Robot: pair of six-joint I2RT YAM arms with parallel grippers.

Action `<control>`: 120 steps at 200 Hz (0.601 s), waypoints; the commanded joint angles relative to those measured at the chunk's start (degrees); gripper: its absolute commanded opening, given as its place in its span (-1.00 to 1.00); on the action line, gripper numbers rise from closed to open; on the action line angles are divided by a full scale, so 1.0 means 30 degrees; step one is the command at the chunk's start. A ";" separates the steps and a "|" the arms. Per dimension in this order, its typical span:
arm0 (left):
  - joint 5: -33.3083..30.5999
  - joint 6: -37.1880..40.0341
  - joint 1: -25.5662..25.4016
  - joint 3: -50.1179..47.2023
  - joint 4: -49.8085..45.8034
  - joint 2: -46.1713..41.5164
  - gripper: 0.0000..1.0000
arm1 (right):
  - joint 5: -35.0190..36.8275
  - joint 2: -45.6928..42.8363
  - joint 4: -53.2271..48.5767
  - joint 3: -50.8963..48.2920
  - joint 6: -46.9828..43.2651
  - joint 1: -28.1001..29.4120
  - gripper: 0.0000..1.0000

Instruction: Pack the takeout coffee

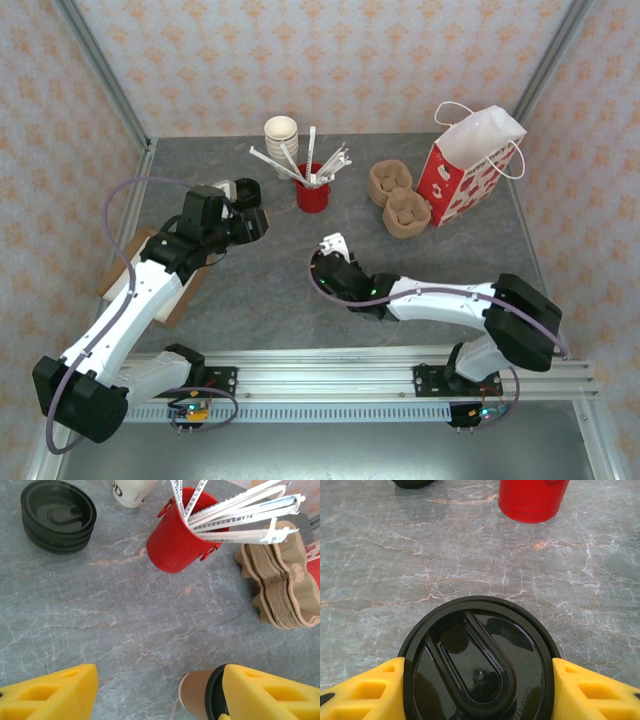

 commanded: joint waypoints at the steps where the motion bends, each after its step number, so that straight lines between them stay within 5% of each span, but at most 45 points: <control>1: 0.0137 0.0147 -0.0043 -0.0598 0.0117 -0.0346 0.35 | -0.0260 0.2309 -0.5032 -0.1756 0.1702 0.0582 0.13; 44: 0.0123 -0.0060 -0.0047 -0.0870 0.0315 -0.0439 0.35 | 0.0054 0.3234 -0.5751 -0.1848 0.2587 0.0581 0.12; 120: 0.0015 0.0137 -0.0051 -0.0421 0.0008 -0.0292 0.35 | -0.0598 0.0878 -0.8194 0.2620 0.1982 0.0012 0.32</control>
